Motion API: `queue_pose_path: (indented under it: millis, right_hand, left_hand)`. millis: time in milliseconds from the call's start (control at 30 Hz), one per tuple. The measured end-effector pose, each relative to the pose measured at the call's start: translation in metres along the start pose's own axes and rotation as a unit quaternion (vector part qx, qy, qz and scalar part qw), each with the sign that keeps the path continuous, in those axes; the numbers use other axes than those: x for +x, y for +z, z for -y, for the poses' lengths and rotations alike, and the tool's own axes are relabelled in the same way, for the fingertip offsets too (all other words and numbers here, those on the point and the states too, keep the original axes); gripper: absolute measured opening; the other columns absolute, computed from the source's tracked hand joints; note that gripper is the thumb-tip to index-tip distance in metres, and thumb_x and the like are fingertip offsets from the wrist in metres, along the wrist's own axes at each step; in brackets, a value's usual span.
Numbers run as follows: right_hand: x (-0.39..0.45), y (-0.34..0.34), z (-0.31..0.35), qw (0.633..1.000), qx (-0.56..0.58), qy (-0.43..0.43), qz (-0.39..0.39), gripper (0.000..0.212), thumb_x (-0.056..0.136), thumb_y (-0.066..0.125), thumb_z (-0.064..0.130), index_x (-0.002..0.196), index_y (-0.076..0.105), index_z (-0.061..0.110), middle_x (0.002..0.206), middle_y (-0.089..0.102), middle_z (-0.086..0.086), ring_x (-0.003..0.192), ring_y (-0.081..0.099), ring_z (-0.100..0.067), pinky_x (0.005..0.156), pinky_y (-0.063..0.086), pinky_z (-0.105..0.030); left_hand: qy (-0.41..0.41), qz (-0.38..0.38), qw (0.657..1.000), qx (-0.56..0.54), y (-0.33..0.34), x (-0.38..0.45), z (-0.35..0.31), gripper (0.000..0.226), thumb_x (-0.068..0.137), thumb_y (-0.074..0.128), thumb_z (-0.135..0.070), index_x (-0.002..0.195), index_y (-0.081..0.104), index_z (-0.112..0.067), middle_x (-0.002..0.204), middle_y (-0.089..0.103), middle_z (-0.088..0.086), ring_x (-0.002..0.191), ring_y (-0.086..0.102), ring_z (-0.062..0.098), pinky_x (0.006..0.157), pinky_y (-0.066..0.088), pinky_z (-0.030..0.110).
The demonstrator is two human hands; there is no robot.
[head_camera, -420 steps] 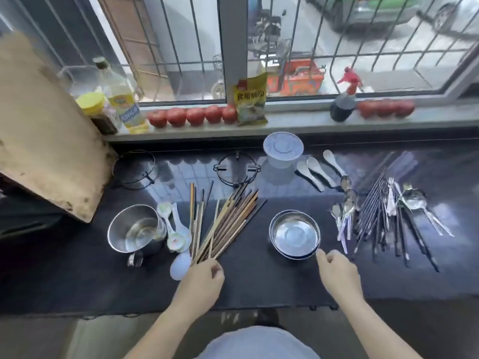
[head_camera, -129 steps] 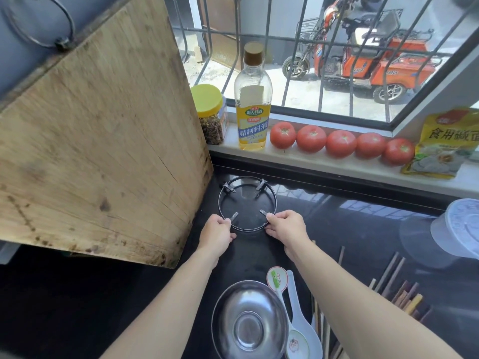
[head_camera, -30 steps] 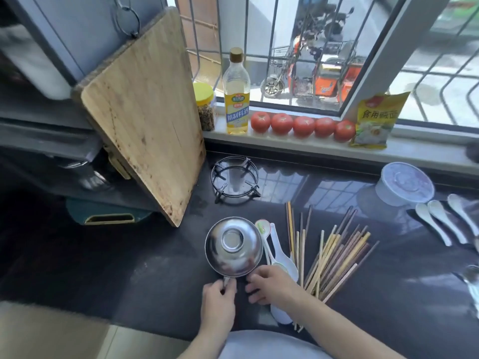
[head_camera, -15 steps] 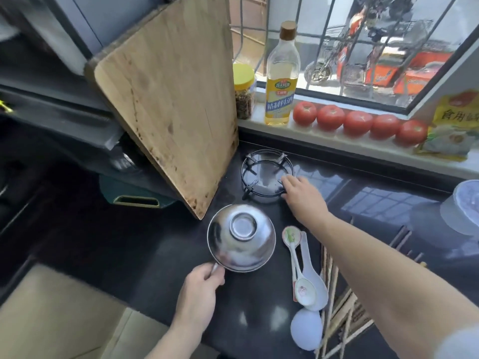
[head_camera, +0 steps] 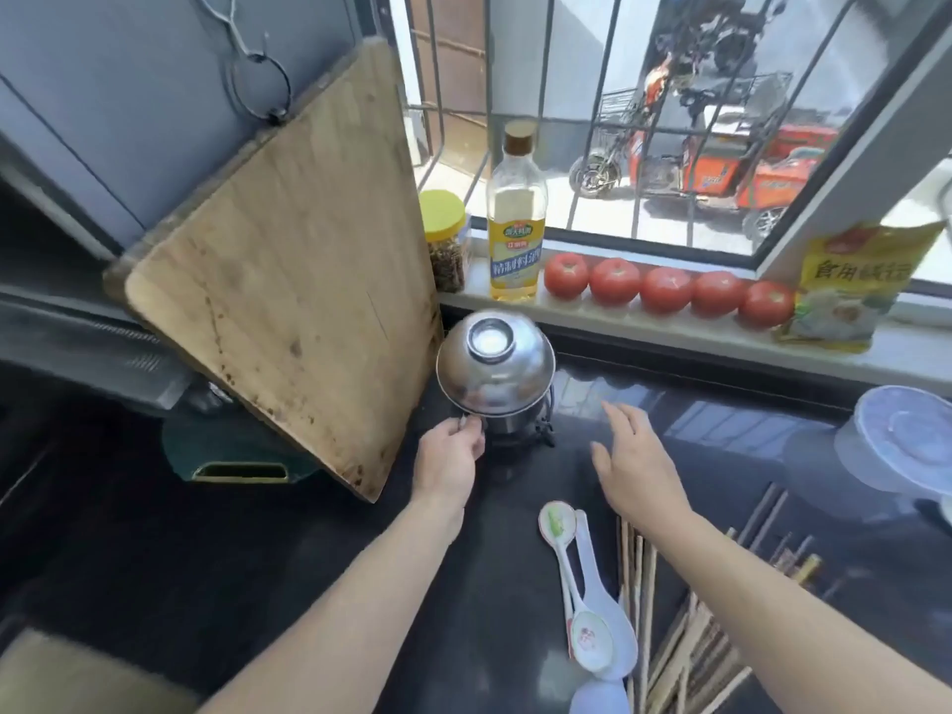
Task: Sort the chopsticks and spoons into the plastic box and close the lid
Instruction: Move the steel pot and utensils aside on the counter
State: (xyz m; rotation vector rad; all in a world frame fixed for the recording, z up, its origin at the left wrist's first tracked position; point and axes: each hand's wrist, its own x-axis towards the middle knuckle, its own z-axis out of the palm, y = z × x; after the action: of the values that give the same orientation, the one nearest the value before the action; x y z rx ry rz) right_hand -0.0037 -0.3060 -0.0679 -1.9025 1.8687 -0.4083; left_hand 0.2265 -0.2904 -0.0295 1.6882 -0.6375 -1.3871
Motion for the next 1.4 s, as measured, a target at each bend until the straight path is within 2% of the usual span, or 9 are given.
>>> queue_pose_path:
  millis: [267, 433, 600, 767, 833, 967, 1133, 1300, 1400]
  right_hand:
    - [-0.042, -0.020, -0.054, 0.992, 0.047, 0.119, 0.013, 0.038, 0.102, 0.050, 0.024, 0.140, 0.051, 0.019, 0.140, 0.045, 0.002, 0.110, 0.058, -0.019, 0.096, 0.047, -0.037]
    - [-0.052, -0.035, -0.089, 0.964, 0.130, 0.233, -0.014, 0.036, 0.102, 0.052, 0.025, 0.137, 0.053, 0.021, 0.134, 0.051, 0.002, 0.111, 0.060, -0.021, 0.095, 0.047, -0.036]
    - [-0.038, -0.062, -0.228, 0.774, 0.310, 0.488, -0.257, 0.036, 0.079, 0.047, 0.050, 0.101, 0.056, 0.024, 0.112, 0.067, -0.014, 0.095, 0.069, -0.037, 0.086, 0.059, -0.054]
    - [-0.034, -0.138, -0.240, 0.657, 0.487, 0.485, -0.310, 0.048, 0.097, 0.051, 0.046, 0.137, 0.046, 0.019, 0.116, 0.058, -0.010, 0.087, 0.068, -0.029, 0.072, 0.060, -0.041]
    - [-0.026, -0.150, -0.247, 0.641, 0.536, 0.469, -0.285, 0.049, 0.102, 0.049, 0.037, 0.146, 0.041, 0.018, 0.131, 0.054, -0.010, 0.100, 0.066, -0.029, 0.075, 0.058, -0.037]
    - [-0.011, -0.150, -0.224, 0.671, 0.539, 0.433, -0.268, 0.038, 0.103, 0.046, 0.018, 0.140, 0.045, 0.009, 0.122, 0.063, -0.013, 0.103, 0.070, -0.028, 0.065, 0.057, -0.029]
    - [0.005, -0.089, -0.108, 0.763, 0.523, 0.373, -0.072, 0.029, 0.107, 0.046, 0.021, 0.132, 0.050, 0.008, 0.106, 0.065, -0.013, 0.096, 0.072, -0.028, 0.089, 0.060, -0.040]
    - [0.042, -0.041, -0.042, 0.794, 0.493, 0.355, 0.017, 0.037, 0.103, 0.050, 0.021, 0.129, 0.055, -0.005, 0.113, 0.065, -0.017, 0.092, 0.069, -0.027, 0.085, 0.061, -0.039]
    - [0.046, -0.031, -0.023, 0.807, 0.472, 0.343, 0.093, 0.035, 0.105, 0.044, 0.033, 0.119, 0.059, 0.006, 0.124, 0.060, -0.010, 0.094, 0.070, -0.023, 0.079, 0.061, -0.035]
  left_hand:
    - [-0.003, -0.058, 0.998, 0.038, 0.034, 0.027, 0.002, 0.030, 0.084, 0.056, -0.043, 0.069, 0.059, -0.017, 0.072, 0.059, -0.001, 0.077, 0.054, 0.022, 0.082, 0.045, 0.039]
    - [-0.010, -0.046, 0.993, 0.105, 0.026, 0.041, 0.014, 0.048, 0.071, 0.062, -0.053, 0.102, 0.064, -0.016, 0.105, 0.069, 0.014, 0.095, 0.064, 0.027, 0.093, 0.053, 0.045]
    - [-0.036, -0.129, 0.979, 0.155, 0.007, 0.039, 0.045, 0.054, 0.063, 0.065, -0.047, 0.112, 0.051, -0.030, 0.117, 0.065, 0.014, 0.106, 0.066, 0.039, 0.095, 0.055, 0.057]
    - [-0.050, -0.082, 0.989, 0.113, 0.044, -0.054, 0.033, 0.011, 0.096, 0.056, -0.007, 0.100, 0.052, -0.017, 0.087, 0.053, 0.006, 0.076, 0.054, 0.023, 0.076, 0.052, 0.040]
    - [-0.065, -0.056, 0.990, 0.110, 0.049, -0.060, 0.043, 0.030, 0.097, 0.051, -0.001, 0.079, 0.044, -0.023, 0.085, 0.043, 0.005, 0.077, 0.047, 0.022, 0.064, 0.043, 0.032]
    - [-0.095, -0.058, 0.992, 0.066, 0.049, -0.064, 0.048, 0.018, 0.099, 0.048, -0.001, 0.090, 0.053, -0.015, 0.093, 0.051, 0.011, 0.087, 0.053, 0.027, 0.075, 0.048, 0.035]
    - [-0.136, -0.037, 0.981, -0.134, 0.044, -0.054, 0.038, 0.028, 0.104, 0.046, -0.004, 0.131, 0.046, 0.002, 0.119, 0.060, 0.020, 0.111, 0.065, 0.036, 0.100, 0.050, 0.045]
    - [-0.171, -0.010, 0.955, -0.240, 0.048, -0.027, 0.026, 0.020, 0.103, 0.038, 0.001, 0.121, 0.044, 0.006, 0.143, 0.047, 0.030, 0.133, 0.052, 0.043, 0.115, 0.040, 0.050]
    - [-0.188, -0.002, 0.943, -0.273, 0.054, -0.009, 0.020, 0.021, 0.102, 0.038, 0.003, 0.122, 0.043, 0.008, 0.148, 0.040, 0.032, 0.139, 0.046, 0.043, 0.118, 0.036, 0.050]
